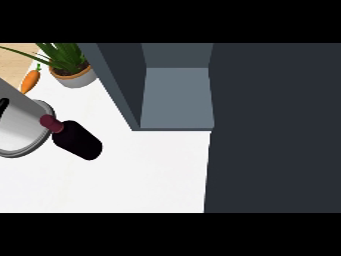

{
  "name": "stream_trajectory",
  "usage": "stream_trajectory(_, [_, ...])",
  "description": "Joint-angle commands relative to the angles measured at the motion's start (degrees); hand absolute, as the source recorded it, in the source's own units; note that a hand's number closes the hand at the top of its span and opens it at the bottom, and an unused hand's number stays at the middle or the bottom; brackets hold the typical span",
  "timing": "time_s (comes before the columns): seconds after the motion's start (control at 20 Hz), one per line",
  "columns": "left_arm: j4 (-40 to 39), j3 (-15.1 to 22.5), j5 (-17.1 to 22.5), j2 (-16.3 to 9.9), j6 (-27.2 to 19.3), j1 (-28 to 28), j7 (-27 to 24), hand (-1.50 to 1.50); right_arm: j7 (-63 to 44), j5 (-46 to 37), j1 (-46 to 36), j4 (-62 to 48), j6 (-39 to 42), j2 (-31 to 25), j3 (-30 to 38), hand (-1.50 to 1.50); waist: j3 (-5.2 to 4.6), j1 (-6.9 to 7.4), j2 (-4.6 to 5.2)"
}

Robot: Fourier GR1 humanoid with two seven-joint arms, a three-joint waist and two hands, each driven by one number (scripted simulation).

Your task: Pick up the wine, place it into the cabinet and close the cabinet

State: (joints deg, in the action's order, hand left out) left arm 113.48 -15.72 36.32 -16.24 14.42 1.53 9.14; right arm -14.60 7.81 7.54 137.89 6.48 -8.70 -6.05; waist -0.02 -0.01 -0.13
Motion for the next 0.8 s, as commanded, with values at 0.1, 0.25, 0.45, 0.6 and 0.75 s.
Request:
stream_trajectory(0.1, [6.59, -3.24, 9.19, -3.08, -5.05, -1.90, 11.14, -1.50, -13.46, 2.27, -8.24, 6.14, -3.66, -0.97, 0.49, -1.50, 0.00, 0.42, 0.01])
stream_trajectory(0.25, [6.74, -4.03, 8.61, -2.75, -5.52, -1.60, 11.29, -1.50, -16.91, 3.80, -7.67, 10.96, -4.13, -1.28, 1.44, -1.50, 0.00, -0.01, 0.00])
stream_trajectory(0.45, [8.95, -4.48, 8.92, -4.75, -9.63, -4.92, 15.75, -1.50, -20.59, 1.39, -12.00, 10.44, -6.18, -0.64, -0.74, -1.50, 0.01, -0.07, 0.03])
stream_trajectory(0.6, [7.81, -5.52, 10.45, -5.07, -8.82, -4.64, 16.73, -1.50, -27.87, 6.05, -20.35, 9.49, -7.50, -3.89, 5.38, -1.50, -0.02, 0.01, 0.04])
stream_trajectory(0.75, [10.15, -5.44, 8.24, -5.08, -10.17, -3.75, 17.71, -1.50, -34.14, 3.67, -24.27, 11.24, -10.42, -4.01, 3.96, -1.50, -0.02, -0.01, -0.03])
